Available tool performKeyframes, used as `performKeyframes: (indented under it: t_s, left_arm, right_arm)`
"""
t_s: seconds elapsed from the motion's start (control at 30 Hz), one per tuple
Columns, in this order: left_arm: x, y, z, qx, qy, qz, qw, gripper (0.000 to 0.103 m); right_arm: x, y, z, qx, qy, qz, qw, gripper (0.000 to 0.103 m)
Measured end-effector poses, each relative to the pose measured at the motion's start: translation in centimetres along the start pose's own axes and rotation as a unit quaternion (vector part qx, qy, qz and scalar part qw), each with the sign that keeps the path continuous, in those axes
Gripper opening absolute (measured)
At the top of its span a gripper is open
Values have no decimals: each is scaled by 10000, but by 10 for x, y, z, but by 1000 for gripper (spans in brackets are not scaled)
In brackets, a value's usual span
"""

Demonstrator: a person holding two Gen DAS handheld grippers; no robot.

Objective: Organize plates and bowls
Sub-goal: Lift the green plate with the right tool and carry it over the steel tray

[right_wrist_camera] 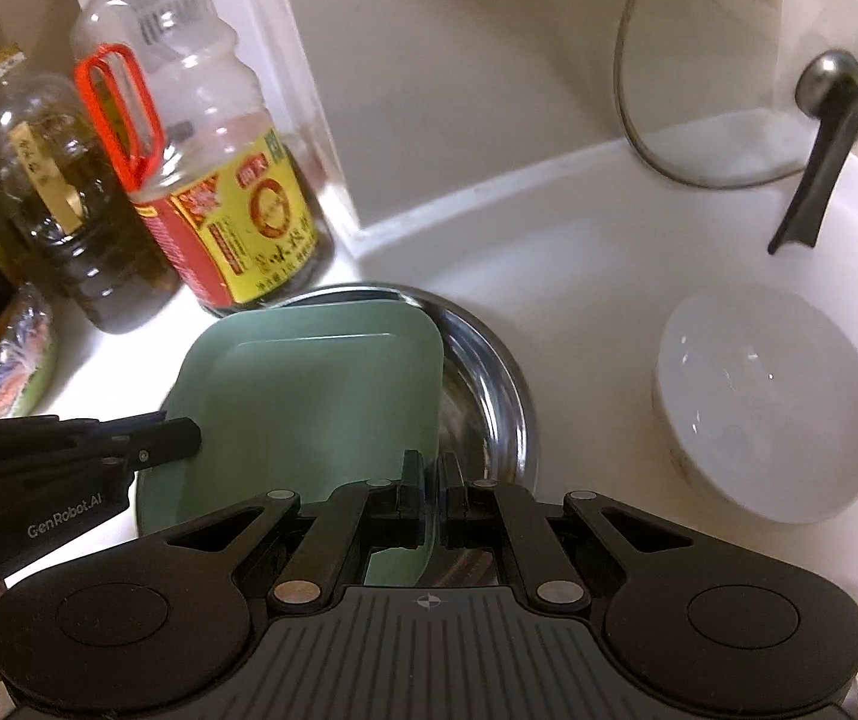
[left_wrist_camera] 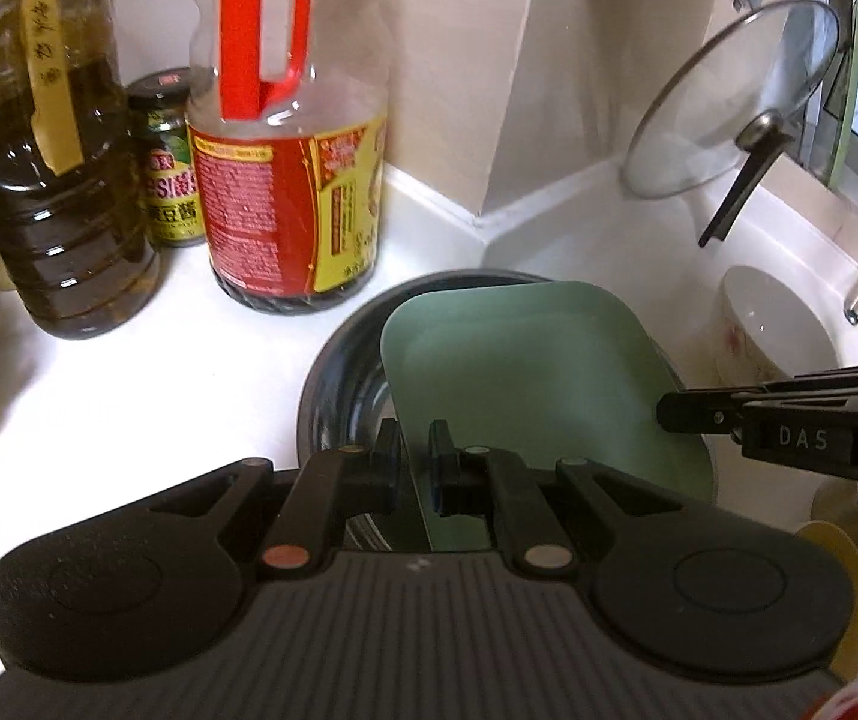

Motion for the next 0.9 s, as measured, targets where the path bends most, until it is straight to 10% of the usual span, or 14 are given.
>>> performKeyframes:
  t_s: [0.9]
  left_arm:
    - [5, 30, -6, -26, -67, -460, 9989, 8]
  right_arm:
    - [0, 32, 4, 116, 18, -397, 9991, 4]
Point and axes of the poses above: each gripper's, at about its wrist camera, not at the fingertips, and y roughly the way its jaws point, z to its right, x to its underside, the point moved 4 cm from there along y, roughly the way its jaws point, and after that the axes turned 6 degrees about z, right-handed, at the moved point
